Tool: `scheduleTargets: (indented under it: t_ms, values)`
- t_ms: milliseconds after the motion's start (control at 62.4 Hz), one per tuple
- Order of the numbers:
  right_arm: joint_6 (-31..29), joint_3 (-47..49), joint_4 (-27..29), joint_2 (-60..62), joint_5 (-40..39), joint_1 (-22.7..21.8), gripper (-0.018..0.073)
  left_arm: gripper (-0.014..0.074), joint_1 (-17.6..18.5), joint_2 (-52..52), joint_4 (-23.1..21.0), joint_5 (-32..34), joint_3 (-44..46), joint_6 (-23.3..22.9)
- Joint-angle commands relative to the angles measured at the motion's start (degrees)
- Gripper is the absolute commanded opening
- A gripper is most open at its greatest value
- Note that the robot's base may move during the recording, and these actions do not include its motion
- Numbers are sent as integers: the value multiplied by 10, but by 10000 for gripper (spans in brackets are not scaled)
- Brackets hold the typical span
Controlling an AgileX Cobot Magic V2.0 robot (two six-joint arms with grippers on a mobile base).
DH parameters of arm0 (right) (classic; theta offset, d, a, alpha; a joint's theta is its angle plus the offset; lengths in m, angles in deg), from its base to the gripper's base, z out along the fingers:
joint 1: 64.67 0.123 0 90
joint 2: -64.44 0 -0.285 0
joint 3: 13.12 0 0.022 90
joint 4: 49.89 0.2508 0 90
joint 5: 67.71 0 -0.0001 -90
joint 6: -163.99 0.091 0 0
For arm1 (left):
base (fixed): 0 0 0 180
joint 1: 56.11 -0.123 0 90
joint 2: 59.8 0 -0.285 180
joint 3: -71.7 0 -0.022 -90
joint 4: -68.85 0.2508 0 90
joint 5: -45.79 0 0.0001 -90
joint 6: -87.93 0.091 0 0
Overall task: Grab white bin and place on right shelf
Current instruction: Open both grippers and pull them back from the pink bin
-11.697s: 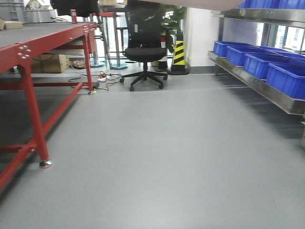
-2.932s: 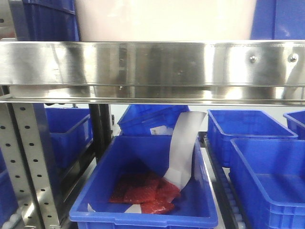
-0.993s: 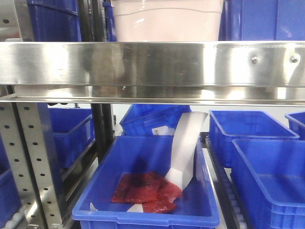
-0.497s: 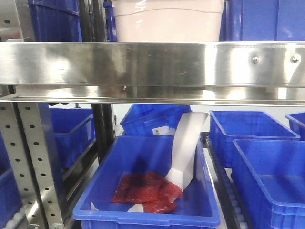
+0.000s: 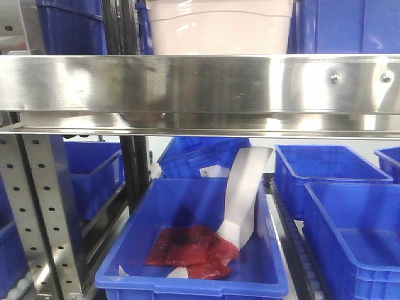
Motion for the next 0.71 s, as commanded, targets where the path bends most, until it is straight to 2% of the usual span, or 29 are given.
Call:
scheduleTargets:
  t_ms: [0, 320, 385, 417, 449, 529, 561, 625, 689]
  values:
    - [-2, 16, 14, -6, -41, 0, 68, -118, 5, 7, -11, 41, 15, 2]
    - [-2, 16, 14, -6, -41, 0, 68, -118, 5, 7, -11, 38, 9, 2]
    - [-2, 16, 14, -6, -41, 0, 68, -118, 5, 7, 8, 39, 0, -9]
    - [-2, 16, 14, -6, -41, 0, 68, -118, 5, 7, 26, 42, -5, -33]
    - [-2, 16, 14, -6, -41, 0, 68, -118, 5, 7, 58, 45, -10, -84]
    - [-2, 16, 14, -6, -41, 0, 68, -118, 5, 7, 178, 52, -22, -265]
    - [-2, 16, 14, -6, -41, 0, 68, -117, 5, 7, 230, 59, -26, -312]
    - [-2, 16, 14, -6, -41, 0, 68, -117, 5, 7, 295, 86, -39, -371]
    - [-2, 16, 14, -6, -41, 0, 68, -117, 5, 5, 300, 125, -62, -377]
